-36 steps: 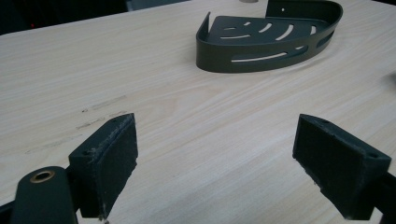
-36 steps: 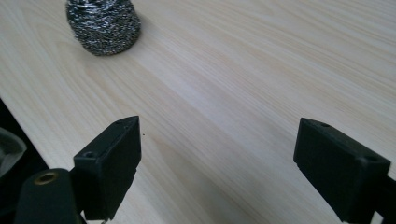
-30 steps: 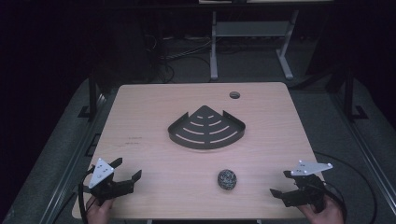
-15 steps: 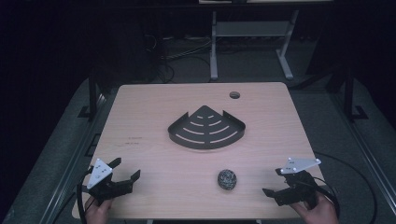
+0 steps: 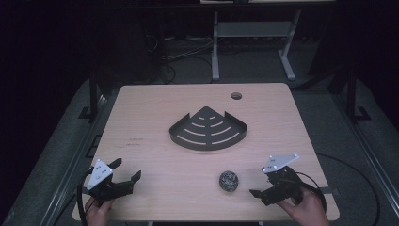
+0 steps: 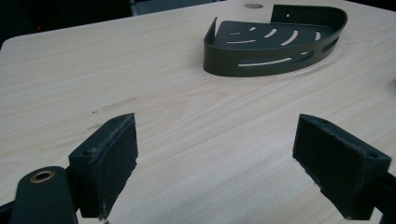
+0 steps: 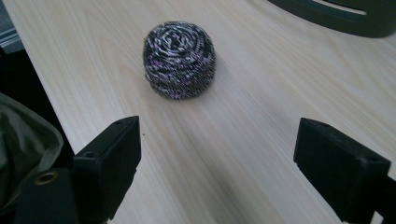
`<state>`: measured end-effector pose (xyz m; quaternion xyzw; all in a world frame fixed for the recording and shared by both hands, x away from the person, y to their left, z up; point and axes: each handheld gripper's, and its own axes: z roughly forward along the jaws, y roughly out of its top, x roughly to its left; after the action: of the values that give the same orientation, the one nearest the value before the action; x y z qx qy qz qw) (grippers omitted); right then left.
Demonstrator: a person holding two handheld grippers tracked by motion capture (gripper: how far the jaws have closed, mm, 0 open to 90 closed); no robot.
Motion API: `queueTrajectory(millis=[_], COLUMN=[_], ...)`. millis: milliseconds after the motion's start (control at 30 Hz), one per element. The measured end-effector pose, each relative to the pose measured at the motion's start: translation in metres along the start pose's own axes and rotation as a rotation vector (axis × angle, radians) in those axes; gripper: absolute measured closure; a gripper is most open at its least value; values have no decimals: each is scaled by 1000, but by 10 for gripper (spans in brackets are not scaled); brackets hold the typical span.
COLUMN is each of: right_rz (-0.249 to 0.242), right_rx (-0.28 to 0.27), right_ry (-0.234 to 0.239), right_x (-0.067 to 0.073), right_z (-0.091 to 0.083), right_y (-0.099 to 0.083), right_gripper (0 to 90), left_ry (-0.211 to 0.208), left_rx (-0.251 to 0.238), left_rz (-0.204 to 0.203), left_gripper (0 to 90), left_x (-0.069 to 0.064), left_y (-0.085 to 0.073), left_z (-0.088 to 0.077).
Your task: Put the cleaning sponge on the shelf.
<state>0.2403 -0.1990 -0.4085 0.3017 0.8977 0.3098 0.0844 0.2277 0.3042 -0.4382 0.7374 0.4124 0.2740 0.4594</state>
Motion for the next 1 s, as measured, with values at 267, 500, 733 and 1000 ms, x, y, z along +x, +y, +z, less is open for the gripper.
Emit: queueTrajectory(millis=[267,500,733,1000], right_rz=[-39,-77,-114,-131], right_rx=[26,52,70,101], right_ry=[24,39,56,72], right_x=[8,13,15,18], right_z=[15,27,40,52], right_y=[19,34,45,54], right_gripper=[144,144,144,144], left_ry=[-7,-8,-5,-3], left_rx=[0,-1,-6,-11], left_rz=[0,2,1,-1], left_gripper=[133,133,132,132], left_x=[0,0,0,0], left_y=[1,1,1,1], left_z=[1,1,1,0])
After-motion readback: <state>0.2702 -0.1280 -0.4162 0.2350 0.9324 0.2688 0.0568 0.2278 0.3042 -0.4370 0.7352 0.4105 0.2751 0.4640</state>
